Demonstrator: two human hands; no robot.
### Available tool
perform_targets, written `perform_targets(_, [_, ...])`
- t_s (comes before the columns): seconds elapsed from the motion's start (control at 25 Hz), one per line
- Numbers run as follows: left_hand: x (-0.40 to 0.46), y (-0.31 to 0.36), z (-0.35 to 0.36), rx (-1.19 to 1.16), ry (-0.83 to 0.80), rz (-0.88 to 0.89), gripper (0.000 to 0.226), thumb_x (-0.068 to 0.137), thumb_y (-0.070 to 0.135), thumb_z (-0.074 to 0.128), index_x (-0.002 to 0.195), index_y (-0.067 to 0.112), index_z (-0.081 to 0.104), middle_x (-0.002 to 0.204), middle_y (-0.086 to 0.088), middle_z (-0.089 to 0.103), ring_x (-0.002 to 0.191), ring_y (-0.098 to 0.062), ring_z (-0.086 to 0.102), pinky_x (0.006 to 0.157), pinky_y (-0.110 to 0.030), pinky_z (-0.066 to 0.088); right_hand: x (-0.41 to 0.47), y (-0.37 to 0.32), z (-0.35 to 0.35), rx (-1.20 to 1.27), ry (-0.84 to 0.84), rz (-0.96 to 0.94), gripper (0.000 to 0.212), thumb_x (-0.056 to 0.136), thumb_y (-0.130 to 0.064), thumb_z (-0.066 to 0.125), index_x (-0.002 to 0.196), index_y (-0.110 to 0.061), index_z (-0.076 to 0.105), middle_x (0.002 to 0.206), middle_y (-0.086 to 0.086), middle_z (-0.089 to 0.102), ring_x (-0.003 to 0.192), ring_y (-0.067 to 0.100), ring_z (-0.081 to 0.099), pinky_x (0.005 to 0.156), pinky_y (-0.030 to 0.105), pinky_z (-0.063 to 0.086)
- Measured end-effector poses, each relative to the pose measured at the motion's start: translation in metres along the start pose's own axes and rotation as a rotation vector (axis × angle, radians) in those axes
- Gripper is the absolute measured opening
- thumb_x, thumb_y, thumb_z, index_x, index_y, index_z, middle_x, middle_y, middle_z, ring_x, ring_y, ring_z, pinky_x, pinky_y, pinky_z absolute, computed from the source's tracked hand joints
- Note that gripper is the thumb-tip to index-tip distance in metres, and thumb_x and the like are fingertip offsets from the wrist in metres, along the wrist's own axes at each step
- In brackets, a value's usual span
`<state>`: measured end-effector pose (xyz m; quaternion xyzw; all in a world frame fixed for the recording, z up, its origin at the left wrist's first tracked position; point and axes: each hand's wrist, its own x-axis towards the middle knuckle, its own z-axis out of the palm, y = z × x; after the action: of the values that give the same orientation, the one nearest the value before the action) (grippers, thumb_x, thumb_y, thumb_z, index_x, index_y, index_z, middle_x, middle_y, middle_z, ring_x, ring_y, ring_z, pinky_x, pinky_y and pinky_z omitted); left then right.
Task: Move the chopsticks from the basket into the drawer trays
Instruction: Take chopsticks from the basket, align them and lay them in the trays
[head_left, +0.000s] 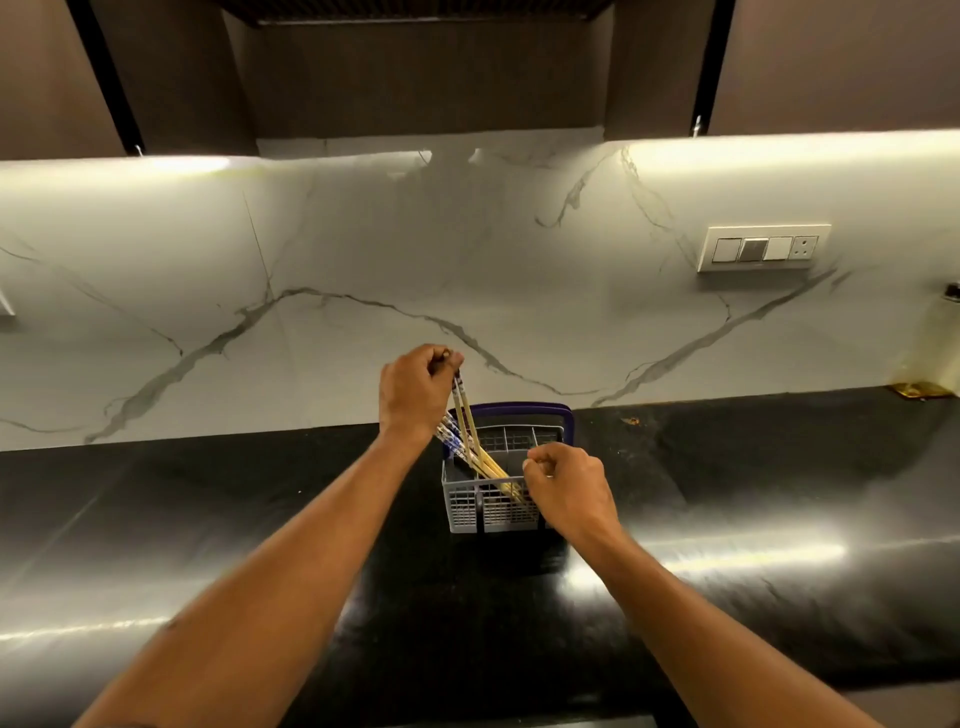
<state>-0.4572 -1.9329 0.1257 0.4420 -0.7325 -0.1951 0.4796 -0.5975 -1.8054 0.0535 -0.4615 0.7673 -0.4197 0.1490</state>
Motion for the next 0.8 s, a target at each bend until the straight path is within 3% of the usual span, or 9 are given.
perform_targets(0.12, [0.013,0.043,-0.026,-0.118,-0.075,0.043,0.014,0.092,0.025,0.069,0.097,0.013,0.074,0.085,-0.004,0.076,0.075,-0.014,0.075,0.071,-0.031,0.062,0.000,-0.018,-0.023,0.074,0.022,-0.083,0.023,0.098,-0.020,0.056,0.116,-0.022,0.071,0.105,-0.004,0.072,0.083,0.010,0.068,0.076,0.029,0.059])
perform_targets(0.2, [0.010,0.068,-0.036,-0.224,-0.155,0.033,0.003,0.090,0.022,0.070,0.089,0.020,0.072,0.081,-0.002,0.076,0.072,-0.013,0.076,0.068,-0.029,0.063,-0.004,-0.027,-0.040,0.179,0.036,-0.123,0.022,0.098,-0.020,0.058,0.115,-0.021,0.072,0.102,-0.003,0.074,0.081,0.011,0.069,0.081,0.035,0.061])
perform_targets(0.4, [-0.032,0.100,-0.019,-0.409,-0.283,-0.022,0.002,0.089,0.017,0.071,0.089,0.017,0.073,0.076,-0.002,0.076,0.068,-0.013,0.075,0.068,-0.032,0.063,-0.026,-0.027,-0.069,0.291,-0.072,-0.205,0.019,0.095,-0.025,0.064,0.111,-0.022,0.075,0.093,-0.006,0.075,0.080,0.008,0.068,0.083,0.034,0.059])
perform_targets(0.6, [-0.066,0.108,0.000,-0.474,-0.302,-0.084,0.033,0.089,0.014,0.070,0.120,0.024,0.067,0.089,-0.015,0.077,0.076,-0.019,0.077,0.068,-0.032,0.064,-0.046,0.008,-0.095,0.370,-0.193,-0.174,0.012,0.092,-0.019,0.067,0.096,-0.022,0.078,0.081,-0.004,0.075,0.078,0.011,0.071,0.080,0.032,0.060])
perform_targets(0.8, [-0.085,0.126,0.010,-0.484,-0.301,-0.082,0.018,0.090,0.014,0.069,0.105,0.021,0.074,0.091,-0.008,0.079,0.074,-0.018,0.077,0.066,-0.027,0.063,-0.053,0.026,-0.120,0.522,-0.322,-0.129,0.013,0.091,-0.013,0.068,0.090,-0.021,0.078,0.085,0.004,0.077,0.084,0.020,0.074,0.079,0.031,0.060])
